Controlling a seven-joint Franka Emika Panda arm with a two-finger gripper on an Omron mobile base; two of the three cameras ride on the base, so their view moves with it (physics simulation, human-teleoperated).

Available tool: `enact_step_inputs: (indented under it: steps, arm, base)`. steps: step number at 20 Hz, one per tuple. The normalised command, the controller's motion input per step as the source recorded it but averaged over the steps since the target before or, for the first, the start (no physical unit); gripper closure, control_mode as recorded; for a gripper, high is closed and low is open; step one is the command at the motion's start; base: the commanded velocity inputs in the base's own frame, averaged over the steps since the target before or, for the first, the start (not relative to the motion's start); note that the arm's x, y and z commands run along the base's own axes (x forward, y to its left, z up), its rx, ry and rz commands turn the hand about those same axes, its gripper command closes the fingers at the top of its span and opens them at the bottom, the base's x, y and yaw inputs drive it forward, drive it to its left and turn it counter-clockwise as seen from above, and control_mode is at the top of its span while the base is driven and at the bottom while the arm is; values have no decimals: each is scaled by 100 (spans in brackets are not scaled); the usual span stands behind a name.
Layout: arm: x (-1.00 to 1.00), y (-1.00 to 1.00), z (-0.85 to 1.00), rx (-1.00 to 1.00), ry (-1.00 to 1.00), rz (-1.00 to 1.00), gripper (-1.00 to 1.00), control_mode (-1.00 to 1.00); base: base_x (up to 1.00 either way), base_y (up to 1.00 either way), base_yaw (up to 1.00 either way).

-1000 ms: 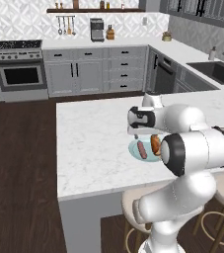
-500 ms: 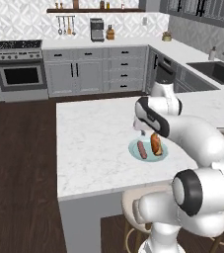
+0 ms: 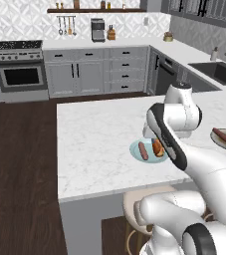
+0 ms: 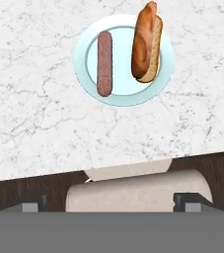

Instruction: Place one bun and one sausage from the bowl on each plate.

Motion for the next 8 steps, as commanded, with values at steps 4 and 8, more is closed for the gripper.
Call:
enact_step_inputs:
  steps: [4, 8]
  arm:
    - [-67, 0, 16, 0, -2, 0, -100, -100]
    - [-38, 1, 31, -1, -4, 5, -100, -100]
  base:
    - [0, 0, 0]
    - [0, 0, 0]
